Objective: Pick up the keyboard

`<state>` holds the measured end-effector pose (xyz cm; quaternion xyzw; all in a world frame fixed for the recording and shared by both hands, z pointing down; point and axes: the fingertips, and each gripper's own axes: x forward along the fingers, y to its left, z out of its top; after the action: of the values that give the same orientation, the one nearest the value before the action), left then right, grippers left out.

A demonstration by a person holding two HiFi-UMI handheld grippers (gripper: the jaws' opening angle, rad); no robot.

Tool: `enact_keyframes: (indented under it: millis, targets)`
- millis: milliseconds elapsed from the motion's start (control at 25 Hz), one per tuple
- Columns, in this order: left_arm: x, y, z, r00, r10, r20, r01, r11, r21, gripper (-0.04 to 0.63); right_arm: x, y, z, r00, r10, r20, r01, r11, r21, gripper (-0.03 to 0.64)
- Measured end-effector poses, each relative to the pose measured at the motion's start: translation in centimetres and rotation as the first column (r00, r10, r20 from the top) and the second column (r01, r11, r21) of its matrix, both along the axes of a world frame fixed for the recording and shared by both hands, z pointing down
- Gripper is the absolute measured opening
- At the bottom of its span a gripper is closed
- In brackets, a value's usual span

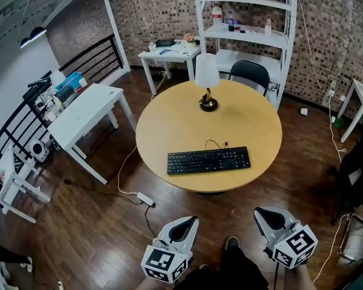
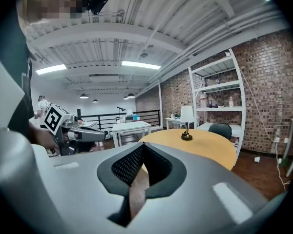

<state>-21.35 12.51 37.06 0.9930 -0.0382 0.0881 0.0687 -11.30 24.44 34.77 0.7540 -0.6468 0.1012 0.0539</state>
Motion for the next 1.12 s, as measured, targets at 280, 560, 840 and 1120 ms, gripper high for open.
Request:
enact_keyframes:
  millis: [280, 560, 840, 1120]
  targets:
    - [4.6, -1.4, -0.4, 0.998, -0.059, 0.013, 0.058, 0.998, 0.006, 0.063, 5.8, -2.9, -0.8, 0.998, -0.066, -0.003, 0.066, 0.997, 0.03, 0.003]
    - [9.0, -1.9, -0.1, 0.992, -0.12, 0.026, 0.12, 0.993, 0.007, 0.063, 11.1, -4.6, -1.2, 0.991, -0.129, -0.023, 0.13, 0.991, 0.043, 0.003]
    - [13.3, -2.1, 0.6, 0.986, -0.162, 0.034, 0.163, 0.986, -0.035, 0.063, 15.3, -5.8, -0.1, 0.978, -0.209, -0.025, 0.209, 0.978, 0.018, 0.003]
    - [15.9, -2.4, 3.8, 0.977, -0.19, 0.096, 0.2, 0.973, -0.113, 0.063, 18.3, -8.2, 1.8, 0.963, -0.268, 0.017, 0.268, 0.964, 0.007, 0.008]
